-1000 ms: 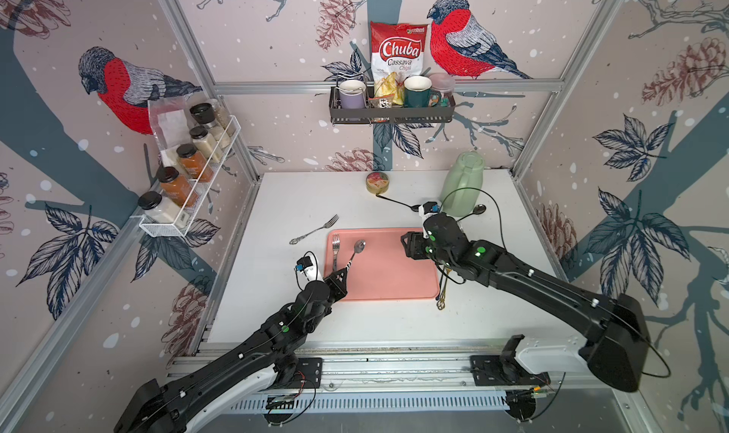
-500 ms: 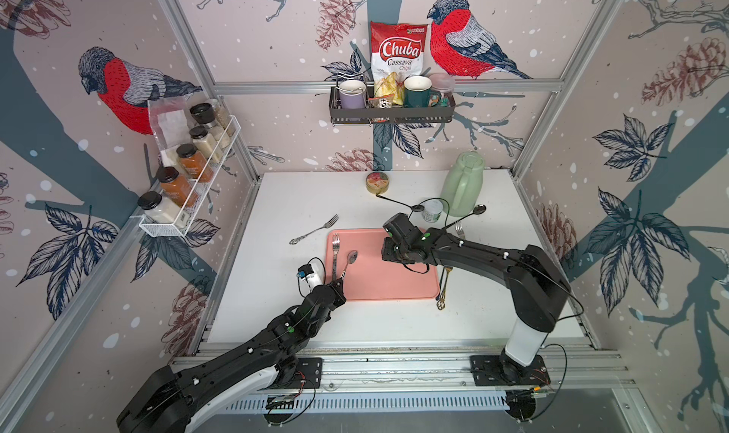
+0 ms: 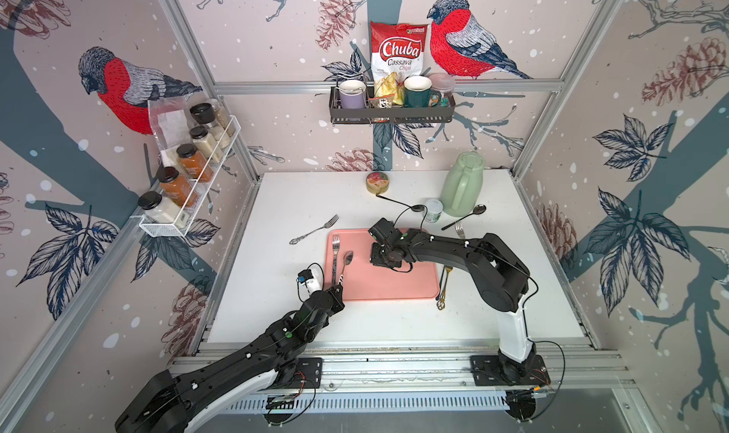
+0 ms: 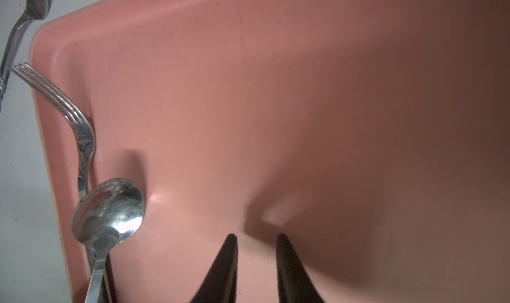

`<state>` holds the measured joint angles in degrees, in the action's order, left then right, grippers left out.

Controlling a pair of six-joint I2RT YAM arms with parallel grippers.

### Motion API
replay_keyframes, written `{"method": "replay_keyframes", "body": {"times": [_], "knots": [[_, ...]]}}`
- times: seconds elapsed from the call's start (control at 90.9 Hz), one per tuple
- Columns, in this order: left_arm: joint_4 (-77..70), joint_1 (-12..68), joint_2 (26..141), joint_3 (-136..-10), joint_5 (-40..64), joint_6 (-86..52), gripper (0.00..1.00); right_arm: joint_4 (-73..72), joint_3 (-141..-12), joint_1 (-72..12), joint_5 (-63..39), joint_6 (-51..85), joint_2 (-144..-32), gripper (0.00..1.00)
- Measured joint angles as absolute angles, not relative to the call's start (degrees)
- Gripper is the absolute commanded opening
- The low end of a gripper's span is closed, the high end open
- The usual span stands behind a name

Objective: Set the spoon and fork side by side
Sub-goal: Place the spoon on the tray.

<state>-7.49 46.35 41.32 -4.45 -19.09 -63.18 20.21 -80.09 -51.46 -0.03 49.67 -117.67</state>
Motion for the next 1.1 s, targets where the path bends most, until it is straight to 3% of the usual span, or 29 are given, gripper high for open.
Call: {"method": "replay_keyframes", "body": {"times": [0.374, 0.814, 1.101], "knots": [[-14.7, 46.3, 54.5, -5.5, -15.0, -64.2, 0.2, 18.8, -81.8, -52.8, -0.5, 49.6, -118.5, 0.23], [-13.3, 45.9, 54.3, -10.6, -13.8, -59.7, 0.2, 18.5, -81.3, -52.9, -0.7, 49.6, -118.5, 0.23], [-17.0, 43.7, 62.0, -11.5, -13.8, -59.7, 0.18, 18.4, -79.9, -52.0, -0.9, 49.6, -117.7, 0.22]]}}
